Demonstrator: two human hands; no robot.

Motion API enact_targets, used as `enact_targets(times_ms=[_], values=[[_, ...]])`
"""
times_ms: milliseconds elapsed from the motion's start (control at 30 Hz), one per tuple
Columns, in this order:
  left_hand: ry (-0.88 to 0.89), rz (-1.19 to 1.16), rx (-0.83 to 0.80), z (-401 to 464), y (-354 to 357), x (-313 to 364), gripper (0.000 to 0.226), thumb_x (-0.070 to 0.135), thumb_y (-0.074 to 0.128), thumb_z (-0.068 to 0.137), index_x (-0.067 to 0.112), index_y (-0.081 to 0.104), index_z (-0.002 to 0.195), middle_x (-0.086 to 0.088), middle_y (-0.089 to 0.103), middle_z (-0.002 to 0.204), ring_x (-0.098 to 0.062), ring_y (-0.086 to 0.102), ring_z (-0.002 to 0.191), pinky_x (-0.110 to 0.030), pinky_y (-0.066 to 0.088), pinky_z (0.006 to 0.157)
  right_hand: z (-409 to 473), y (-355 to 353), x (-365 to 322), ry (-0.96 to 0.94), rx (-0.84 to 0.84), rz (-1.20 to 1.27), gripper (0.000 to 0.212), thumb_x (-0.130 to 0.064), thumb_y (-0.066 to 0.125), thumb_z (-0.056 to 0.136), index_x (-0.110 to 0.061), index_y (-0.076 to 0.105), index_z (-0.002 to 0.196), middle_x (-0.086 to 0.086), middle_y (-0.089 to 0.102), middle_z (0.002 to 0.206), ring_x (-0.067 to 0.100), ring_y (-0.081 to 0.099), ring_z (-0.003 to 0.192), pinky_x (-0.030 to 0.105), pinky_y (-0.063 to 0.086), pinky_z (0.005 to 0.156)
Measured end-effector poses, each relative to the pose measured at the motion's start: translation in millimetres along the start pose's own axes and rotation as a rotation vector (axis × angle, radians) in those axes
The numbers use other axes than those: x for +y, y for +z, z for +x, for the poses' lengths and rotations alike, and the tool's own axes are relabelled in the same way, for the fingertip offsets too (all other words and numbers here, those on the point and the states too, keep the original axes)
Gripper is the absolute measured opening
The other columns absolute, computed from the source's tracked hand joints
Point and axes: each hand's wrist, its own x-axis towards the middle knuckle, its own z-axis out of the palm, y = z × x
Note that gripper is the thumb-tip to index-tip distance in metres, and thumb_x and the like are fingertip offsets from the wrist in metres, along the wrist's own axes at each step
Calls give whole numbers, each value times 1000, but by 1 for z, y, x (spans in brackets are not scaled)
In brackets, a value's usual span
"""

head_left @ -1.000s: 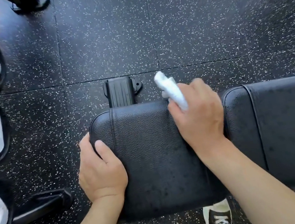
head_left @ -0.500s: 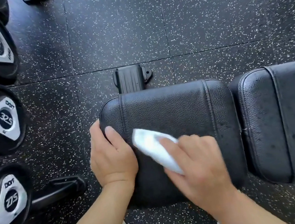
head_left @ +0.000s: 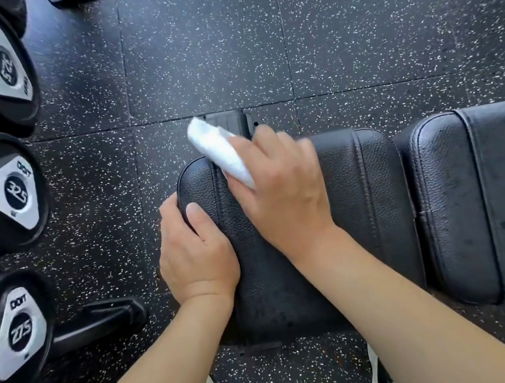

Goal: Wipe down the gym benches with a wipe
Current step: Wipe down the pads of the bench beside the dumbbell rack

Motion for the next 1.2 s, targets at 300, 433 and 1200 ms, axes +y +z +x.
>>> enact_targets(times_ms=[300, 433, 1200], values=[[-19, -75, -58, -1, -5, 2, 59, 51, 23, 99, 25, 50, 143, 0, 64, 134, -30, 61, 116, -43, 43, 93, -176, -38, 31, -112, -67, 53, 41, -20, 70, 93, -9, 70, 132, 0, 53, 83, 25, 44, 63, 40, 30, 59], [-22, -110, -87, 3, -5, 0, 56, 48, 27, 101, 21, 50, 144, -3, 61, 139, -31, 58, 121, -38, 39, 92, -110, -12, 9, 58, 59, -18, 35, -27, 68, 97, -15, 70, 130, 1, 51, 85, 26, 48, 70, 41, 33, 63], [159, -35, -159, 7, -18, -24, 44, 40, 32, 111, 20, 51, 146, -5, 61, 141, -31, 56, 122, -36, 37, 90, -105, 3, -31, 232, 145, -120, 40, -31, 66, 95, -14, 67, 131, 6, 52, 90, 29, 49, 76, 41, 29, 67]])
